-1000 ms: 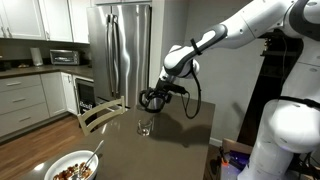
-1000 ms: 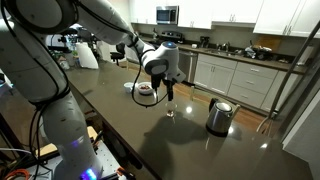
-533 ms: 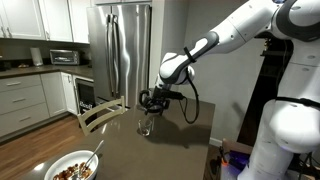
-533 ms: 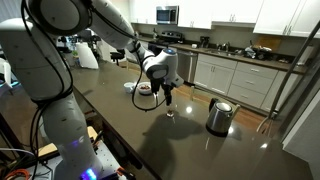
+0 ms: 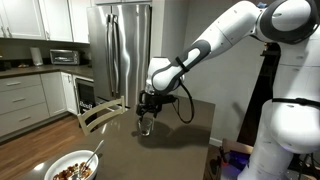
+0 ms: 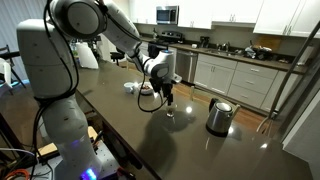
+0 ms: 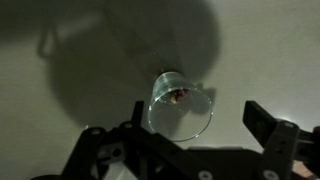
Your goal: Pour the contents in the cup into the bowl
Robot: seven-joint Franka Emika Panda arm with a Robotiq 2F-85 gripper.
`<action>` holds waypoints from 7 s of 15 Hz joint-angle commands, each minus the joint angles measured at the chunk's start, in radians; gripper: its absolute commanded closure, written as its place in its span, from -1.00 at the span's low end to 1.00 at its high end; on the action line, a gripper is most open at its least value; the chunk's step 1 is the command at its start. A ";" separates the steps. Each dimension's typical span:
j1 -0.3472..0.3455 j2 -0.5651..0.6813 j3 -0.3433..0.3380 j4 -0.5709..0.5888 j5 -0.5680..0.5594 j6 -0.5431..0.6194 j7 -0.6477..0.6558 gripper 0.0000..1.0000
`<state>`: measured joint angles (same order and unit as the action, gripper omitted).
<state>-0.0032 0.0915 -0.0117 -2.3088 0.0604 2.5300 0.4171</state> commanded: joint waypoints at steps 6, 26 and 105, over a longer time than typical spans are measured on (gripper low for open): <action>-0.040 0.061 -0.042 0.060 0.094 -0.010 -0.075 -1.00; -0.083 0.167 -0.046 0.100 0.207 0.004 -0.192 0.20; 0.498 0.286 0.243 0.355 -1.716 -0.490 0.965 0.97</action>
<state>0.5135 0.3993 0.2040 -1.9082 -1.5749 2.1191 1.3032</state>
